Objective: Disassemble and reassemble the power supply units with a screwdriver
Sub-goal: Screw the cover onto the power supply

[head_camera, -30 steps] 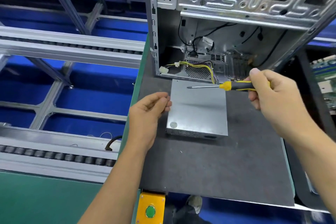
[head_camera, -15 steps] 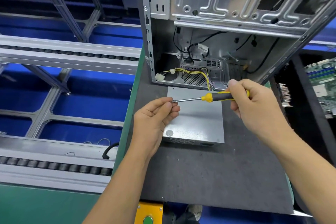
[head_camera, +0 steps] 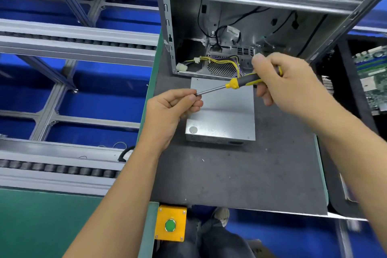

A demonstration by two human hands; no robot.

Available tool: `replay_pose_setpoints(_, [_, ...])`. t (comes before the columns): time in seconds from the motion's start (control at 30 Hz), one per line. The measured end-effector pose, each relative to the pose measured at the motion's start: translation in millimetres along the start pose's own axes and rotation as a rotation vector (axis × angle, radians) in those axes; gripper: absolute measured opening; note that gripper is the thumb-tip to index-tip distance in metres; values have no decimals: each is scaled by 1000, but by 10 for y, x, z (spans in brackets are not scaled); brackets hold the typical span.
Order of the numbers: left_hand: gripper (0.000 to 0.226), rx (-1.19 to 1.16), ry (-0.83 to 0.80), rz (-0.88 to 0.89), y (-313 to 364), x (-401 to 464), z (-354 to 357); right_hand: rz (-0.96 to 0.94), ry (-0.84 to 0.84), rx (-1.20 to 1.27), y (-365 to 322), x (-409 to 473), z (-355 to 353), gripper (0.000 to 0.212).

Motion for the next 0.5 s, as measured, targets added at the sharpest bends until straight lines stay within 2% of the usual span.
replay_pose_setpoints(0.13, [16,58,-22,8,65,4,-2,69,-104,262,32,51,65,18])
replay_pose_setpoints(0.23, [19,88,-42,31,120,13,-13,114,-134,489,94,56,139,18])
replay_pose_setpoints(0.37, [18,126,-77,11,155,23,-22,135,-36,688,132,51,194,32])
replay_pose_setpoints(0.5, [18,173,-93,12,171,42,9,176,-7,833,157,59,336,16])
Point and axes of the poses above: each hand's wrist, its own x-axis towards the middle knuckle, its own z-axis out of the palm, y = z × x, the point moved 5 cm from there along x, towards the middle knuckle, and after that the axes turned 3 degrees about -y, right-handed, at the moved point
